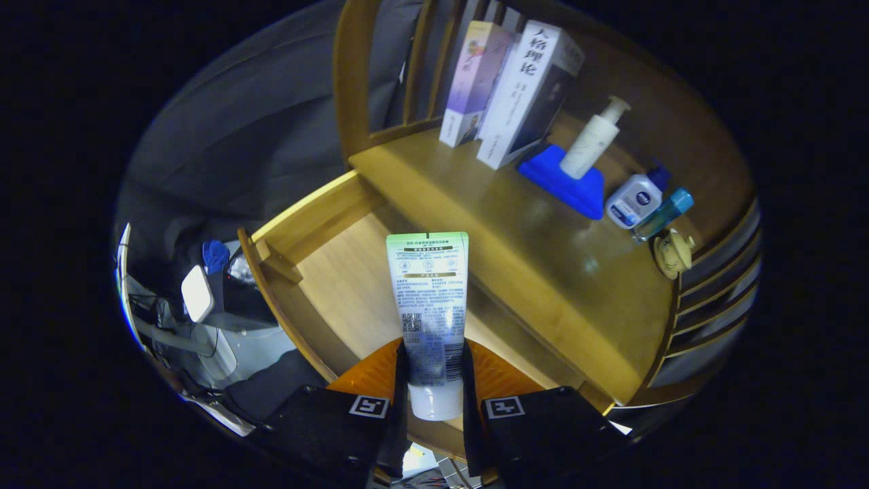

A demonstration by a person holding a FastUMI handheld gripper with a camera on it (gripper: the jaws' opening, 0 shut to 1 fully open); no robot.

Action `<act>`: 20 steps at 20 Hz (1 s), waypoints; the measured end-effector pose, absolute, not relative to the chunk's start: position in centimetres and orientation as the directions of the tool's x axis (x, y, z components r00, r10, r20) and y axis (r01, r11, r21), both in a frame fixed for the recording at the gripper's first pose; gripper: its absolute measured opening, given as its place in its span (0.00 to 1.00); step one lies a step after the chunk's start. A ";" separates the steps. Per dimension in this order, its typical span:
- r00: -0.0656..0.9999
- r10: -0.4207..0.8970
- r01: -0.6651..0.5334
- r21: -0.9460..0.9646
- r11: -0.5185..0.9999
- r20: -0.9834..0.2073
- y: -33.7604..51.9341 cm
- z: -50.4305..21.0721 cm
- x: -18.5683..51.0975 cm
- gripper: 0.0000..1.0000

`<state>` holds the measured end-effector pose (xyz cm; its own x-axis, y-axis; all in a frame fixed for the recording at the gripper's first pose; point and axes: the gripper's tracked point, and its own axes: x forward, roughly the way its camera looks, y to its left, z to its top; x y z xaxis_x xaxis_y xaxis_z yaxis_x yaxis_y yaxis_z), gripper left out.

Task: Pull open the drawer, take out the items inside it, and place them on the countertop above the cabinet.

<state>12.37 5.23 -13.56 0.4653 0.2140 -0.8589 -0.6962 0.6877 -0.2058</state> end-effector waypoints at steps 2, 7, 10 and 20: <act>0.487 0.225 -0.666 -0.192 0.721 -0.844 4.6 -12.2 13.6 0.37; 0.534 0.208 -0.557 -0.157 0.815 -0.820 2.3 -10.6 18.5 0.37; 0.544 0.184 -0.490 -0.132 0.862 -0.819 0.7 -10.0 22.2 0.37; 0.487 0.094 -0.400 -0.126 0.908 -0.868 -1.2 -13.7 27.7 0.38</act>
<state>27.72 -1.24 -13.71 0.4874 0.0938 -0.8681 -0.3995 0.9080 -0.1262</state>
